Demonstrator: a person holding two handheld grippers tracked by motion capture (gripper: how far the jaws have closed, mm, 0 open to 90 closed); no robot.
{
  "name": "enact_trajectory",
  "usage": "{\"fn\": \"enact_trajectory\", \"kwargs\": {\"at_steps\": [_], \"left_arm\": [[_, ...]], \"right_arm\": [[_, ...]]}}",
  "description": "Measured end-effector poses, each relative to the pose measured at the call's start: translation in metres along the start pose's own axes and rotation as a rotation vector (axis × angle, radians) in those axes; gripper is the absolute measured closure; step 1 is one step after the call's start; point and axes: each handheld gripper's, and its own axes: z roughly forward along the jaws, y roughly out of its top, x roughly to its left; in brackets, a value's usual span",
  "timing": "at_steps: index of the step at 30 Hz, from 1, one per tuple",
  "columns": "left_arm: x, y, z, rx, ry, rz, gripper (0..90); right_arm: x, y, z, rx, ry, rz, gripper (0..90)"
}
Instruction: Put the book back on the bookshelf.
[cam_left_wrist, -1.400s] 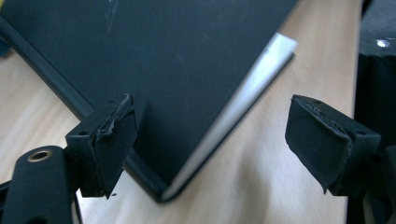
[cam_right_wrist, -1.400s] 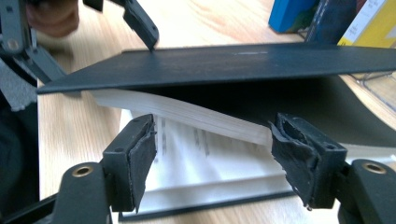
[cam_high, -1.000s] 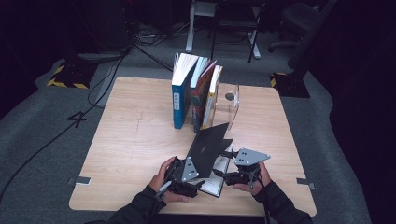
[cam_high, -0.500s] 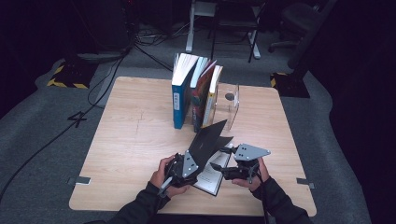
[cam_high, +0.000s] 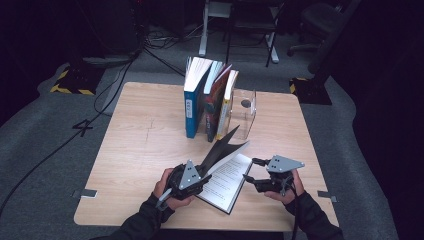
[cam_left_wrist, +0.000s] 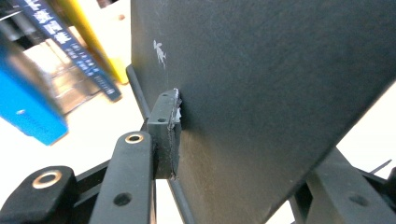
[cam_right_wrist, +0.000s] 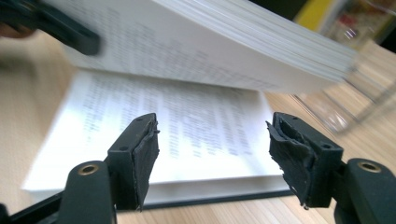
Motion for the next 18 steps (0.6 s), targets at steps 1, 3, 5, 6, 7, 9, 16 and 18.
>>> {"fn": "enact_trajectory", "kwargs": {"at_steps": [1, 3, 5, 6, 7, 9, 16, 18], "left_arm": [[0.000, 0.000, -0.001, -0.004, -0.023, -0.001, 58.3], [0.001, -0.001, -0.003, -0.014, -0.062, 0.004, 58.3], [0.001, 0.000, -0.004, -0.026, -0.099, 0.015, 58.4], [0.001, 0.000, -0.004, -0.026, -0.099, 0.015, 58.4], [0.001, 0.000, -0.005, -0.025, -0.114, 0.021, 58.4], [0.003, -0.001, -0.007, -0.017, -0.142, 0.035, 58.1], [0.018, -0.007, -0.022, 0.003, -0.175, 0.010, 59.4], [0.023, -0.011, -0.026, 0.003, -0.174, 0.003, 59.4]], "right_arm": [[-0.003, -0.002, -0.002, 0.001, -0.002, 0.009, 33.5], [-0.010, -0.006, -0.005, 0.006, -0.021, 0.015, 33.7], [-0.015, -0.010, -0.008, 0.003, -0.023, 0.032, 33.8], [-0.015, -0.010, -0.008, 0.003, -0.023, 0.032, 33.8], [-0.017, -0.011, -0.008, 0.012, -0.032, 0.026, 33.8], [-0.020, -0.013, -0.006, 0.024, -0.040, 0.023, 33.8], [-0.022, -0.010, 0.008, 0.017, -0.019, 0.037, 34.4], [-0.022, -0.007, 0.012, 0.011, -0.014, 0.033, 34.4]]}}
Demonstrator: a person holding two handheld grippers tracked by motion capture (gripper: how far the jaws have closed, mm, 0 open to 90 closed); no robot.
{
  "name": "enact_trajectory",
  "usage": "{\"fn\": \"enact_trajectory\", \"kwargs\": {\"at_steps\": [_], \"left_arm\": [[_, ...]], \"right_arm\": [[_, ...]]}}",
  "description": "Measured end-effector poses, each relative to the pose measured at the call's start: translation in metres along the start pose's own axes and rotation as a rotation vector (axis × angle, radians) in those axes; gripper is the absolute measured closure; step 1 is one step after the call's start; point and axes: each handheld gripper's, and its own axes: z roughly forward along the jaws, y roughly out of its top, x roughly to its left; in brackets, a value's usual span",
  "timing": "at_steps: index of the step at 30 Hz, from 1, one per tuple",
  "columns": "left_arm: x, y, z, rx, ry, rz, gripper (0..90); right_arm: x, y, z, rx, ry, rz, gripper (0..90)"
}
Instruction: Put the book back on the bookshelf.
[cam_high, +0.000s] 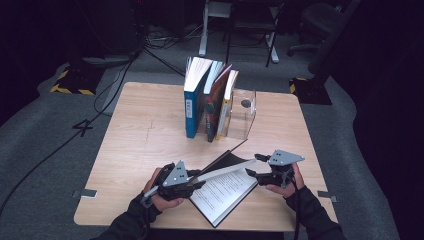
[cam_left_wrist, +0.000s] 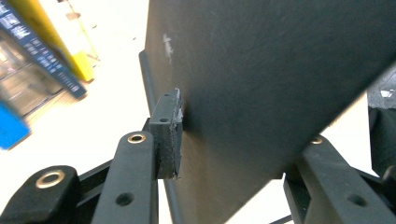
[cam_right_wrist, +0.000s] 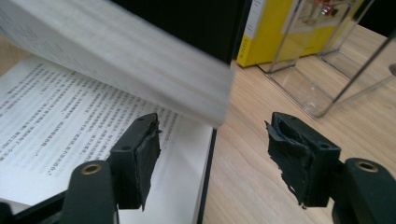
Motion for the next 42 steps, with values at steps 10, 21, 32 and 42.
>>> {"fn": "enact_trajectory", "kwargs": {"at_steps": [10, 21, 32, 42], "left_arm": [[0.015, -0.012, -0.011, 0.029, 0.035, -0.023, 54.3], [0.033, -0.011, -0.013, 0.024, 0.021, -0.035, 64.0], [0.042, -0.007, -0.007, 0.044, 0.030, -0.056, 61.6], [0.059, 0.010, 0.017, 0.065, -0.050, -0.059, 57.2]], "right_arm": [[0.000, 0.017, 0.013, -0.043, 0.044, -0.035, 32.8], [-0.018, 0.040, 0.032, -0.105, 0.134, -0.071, 28.6], [-0.005, 0.043, 0.031, -0.097, 0.171, -0.155, 44.1], [0.005, 0.034, -0.001, -0.109, 0.192, -0.194, 61.8]]}}
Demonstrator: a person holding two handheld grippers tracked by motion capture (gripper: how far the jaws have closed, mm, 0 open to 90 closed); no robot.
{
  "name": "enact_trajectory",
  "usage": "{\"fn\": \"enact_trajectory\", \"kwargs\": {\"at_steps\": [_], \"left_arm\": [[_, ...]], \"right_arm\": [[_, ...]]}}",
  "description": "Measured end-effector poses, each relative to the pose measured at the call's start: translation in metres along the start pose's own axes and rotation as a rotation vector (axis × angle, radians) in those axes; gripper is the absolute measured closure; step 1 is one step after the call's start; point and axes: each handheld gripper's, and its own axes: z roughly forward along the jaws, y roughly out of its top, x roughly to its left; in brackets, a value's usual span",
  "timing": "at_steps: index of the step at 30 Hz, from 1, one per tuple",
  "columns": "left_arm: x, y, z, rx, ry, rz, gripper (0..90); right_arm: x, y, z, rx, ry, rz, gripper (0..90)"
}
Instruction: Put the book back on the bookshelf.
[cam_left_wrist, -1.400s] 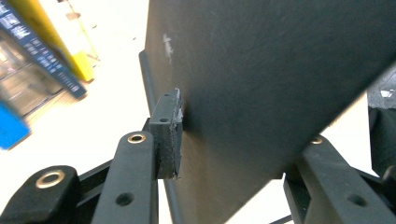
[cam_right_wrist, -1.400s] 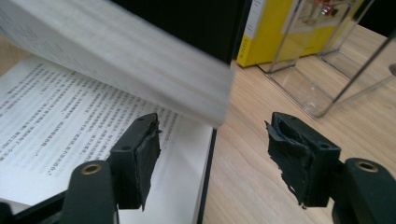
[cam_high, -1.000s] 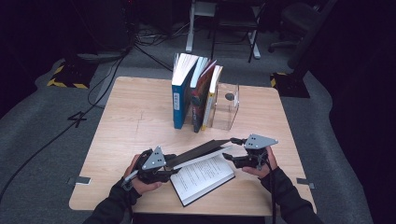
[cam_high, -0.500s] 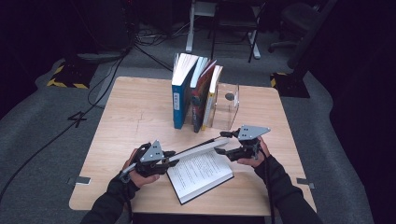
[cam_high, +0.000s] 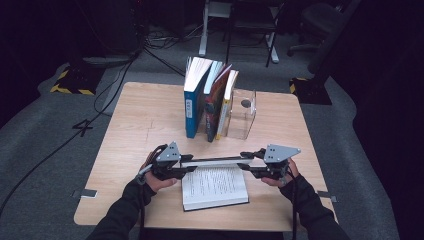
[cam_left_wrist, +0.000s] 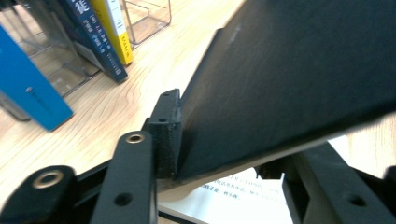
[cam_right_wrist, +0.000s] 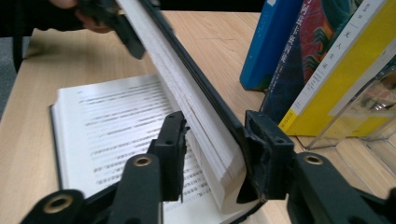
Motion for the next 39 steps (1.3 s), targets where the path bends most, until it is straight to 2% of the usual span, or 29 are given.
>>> {"fn": "enact_trajectory", "kwargs": {"at_steps": [1, 3, 5, 9, 12, 14, 16, 19, 21, 24, 28, 31, 32, 34, 35, 37, 39], "left_arm": [[0.001, 0.003, 0.002, 0.014, 0.001, 0.003, 54.5], [0.004, 0.010, 0.005, 0.037, 0.021, 0.017, 50.3], [0.006, 0.015, 0.007, 0.056, 0.020, 0.024, 46.5], [0.006, 0.018, 0.009, 0.056, 0.038, 0.049, 42.5], [0.002, 0.019, 0.006, 0.072, 0.041, 0.066, 39.9], [-0.003, 0.020, 0.001, 0.060, 0.042, 0.066, 35.1], [-0.010, 0.022, -0.006, 0.040, 0.054, 0.079, 34.3], [-0.030, 0.024, -0.015, 0.021, 0.114, 0.091, 32.9], [-0.041, 0.026, -0.017, 0.020, 0.112, 0.125, 31.0], [-0.051, 0.031, -0.018, -0.009, 0.068, 0.148, 35.4], [-0.065, 0.035, -0.003, 0.056, 0.115, 0.190, 34.6], [-0.069, 0.036, 0.003, 0.069, 0.125, 0.194, 32.2], [-0.073, 0.037, 0.006, 0.081, 0.153, 0.207, 31.1], [-0.075, 0.038, 0.008, 0.086, 0.164, 0.209, 29.8], [-0.077, 0.038, 0.010, 0.090, 0.172, 0.223, 28.7], [-0.079, 0.038, 0.013, 0.098, 0.226, 0.235, 29.5], [-0.079, 0.038, 0.016, 0.099, 0.251, 0.238, 28.1]], "right_arm": [[0.006, -0.004, -0.007, 0.006, -0.006, -0.003, 63.9], [0.011, -0.005, -0.011, 0.004, -0.003, -0.010, 66.7], [0.017, -0.004, -0.015, -0.001, -0.012, -0.022, 69.1], [0.025, -0.001, -0.019, -0.002, -0.031, -0.049, 71.6], [0.027, -0.001, -0.020, 0.003, -0.030, -0.049, 71.1], [0.027, -0.001, -0.018, -0.004, -0.024, -0.038, 70.2], [0.027, -0.002, -0.017, -0.006, -0.020, -0.034, 69.9], [0.029, -0.002, -0.015, -0.005, -0.011, -0.030, 68.0], [0.031, -0.003, -0.014, -0.005, 0.006, -0.020, 65.9], [0.037, -0.002, -0.010, 0.017, 0.010, -0.046, 64.8], [0.039, 0.000, -0.008, 0.025, 0.008, -0.057, 64.1], [0.041, 0.000, -0.006, 0.033, 0.010, -0.066, 63.4], [0.041, 0.000, -0.006, 0.033, 0.007, -0.064, 63.4], [0.041, 0.000, -0.006, 0.032, 0.007, -0.064, 63.4], [0.041, 0.000, -0.006, 0.032, 0.008, -0.063, 63.3], [0.041, 0.000, -0.005, 0.035, 0.007, -0.068, 63.2], [0.042, 0.001, -0.004, 0.037, 0.001, -0.064, 63.2]]}}
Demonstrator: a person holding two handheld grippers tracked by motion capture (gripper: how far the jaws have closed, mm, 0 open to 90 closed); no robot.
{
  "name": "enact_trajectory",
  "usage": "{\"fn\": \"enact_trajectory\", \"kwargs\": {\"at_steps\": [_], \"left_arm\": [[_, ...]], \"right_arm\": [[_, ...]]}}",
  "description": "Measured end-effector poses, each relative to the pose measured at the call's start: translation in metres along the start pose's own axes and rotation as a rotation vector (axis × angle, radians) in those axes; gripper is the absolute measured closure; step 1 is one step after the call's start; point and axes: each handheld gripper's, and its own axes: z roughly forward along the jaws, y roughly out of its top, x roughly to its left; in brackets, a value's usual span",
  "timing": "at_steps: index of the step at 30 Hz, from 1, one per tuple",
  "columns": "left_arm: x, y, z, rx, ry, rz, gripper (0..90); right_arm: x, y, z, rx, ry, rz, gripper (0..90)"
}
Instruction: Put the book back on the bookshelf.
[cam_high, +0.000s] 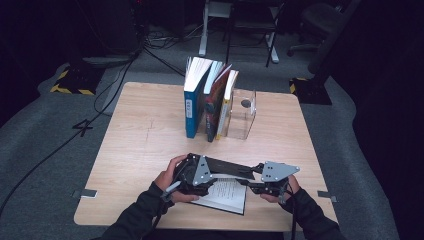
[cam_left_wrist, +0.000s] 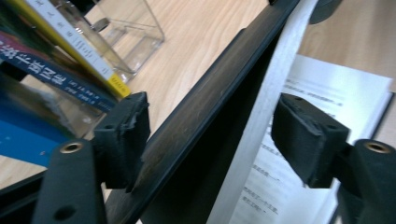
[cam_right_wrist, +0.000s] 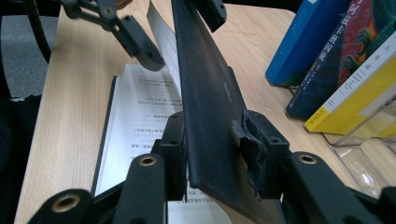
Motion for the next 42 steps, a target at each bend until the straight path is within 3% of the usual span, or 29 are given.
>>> {"fn": "enact_trajectory", "kwargs": {"at_steps": [4, 7, 10, 13, 16, 18, 20, 23, 26, 30, 32, 35, 38, 42], "left_arm": [[0.004, 0.000, 0.001, 0.013, -0.014, -0.024, 27.9], [0.006, -0.001, 0.000, 0.025, -0.057, -0.030, 34.7], [0.007, -0.002, -0.001, 0.024, -0.067, -0.017, 48.5], [0.009, -0.002, -0.002, 0.016, -0.080, -0.006, 50.9], [0.012, -0.003, -0.003, 0.010, -0.089, -0.001, 52.4], [0.014, -0.004, -0.003, 0.004, -0.100, -0.017, 52.7], [0.017, -0.004, -0.003, -0.001, -0.107, -0.016, 52.6], [0.021, -0.005, -0.002, -0.010, -0.115, -0.033, 52.4], [0.024, -0.004, -0.002, -0.013, -0.113, -0.052, 50.9], [0.020, 0.000, 0.002, 0.011, -0.081, -0.043, 38.9], [0.020, 0.001, 0.002, 0.016, -0.073, -0.030, 37.0], [0.024, -0.001, 0.002, -0.002, -0.087, -0.048, 38.4], [0.025, -0.003, 0.000, -0.031, -0.094, -0.043, 49.6], [0.026, -0.007, 0.000, -0.056, -0.094, -0.070, 52.4]], "right_arm": [[0.000, 0.001, 0.002, 0.004, -0.003, -0.005, 62.8], [0.001, 0.001, 0.003, 0.007, 0.001, -0.003, 61.9], [0.001, 0.000, 0.004, 0.011, 0.017, 0.003, 59.3], [-0.001, -0.001, 0.004, 0.010, 0.035, 0.011, 56.8], [-0.006, -0.008, 0.002, 0.029, 0.041, 0.018, 46.9], [-0.011, -0.014, 0.000, 0.025, 0.059, 0.041, 51.7], [-0.013, -0.020, 0.001, 0.053, 0.017, 0.011, 56.8], [-0.017, -0.023, 0.000, 0.029, 0.004, 0.025, 60.3], [-0.013, -0.019, 0.000, 0.039, -0.055, -0.012, 64.1], [-0.013, -0.015, 0.001, 0.044, -0.065, -0.016, 65.7], [-0.012, -0.014, 0.002, 0.052, -0.071, -0.025, 66.0], [-0.012, -0.011, 0.002, 0.059, -0.077, -0.014, 66.0], [-0.011, -0.009, 0.003, 0.057, -0.082, -0.003, 65.6], [-0.014, -0.009, 0.003, 0.037, -0.076, 0.035, 63.1]]}}
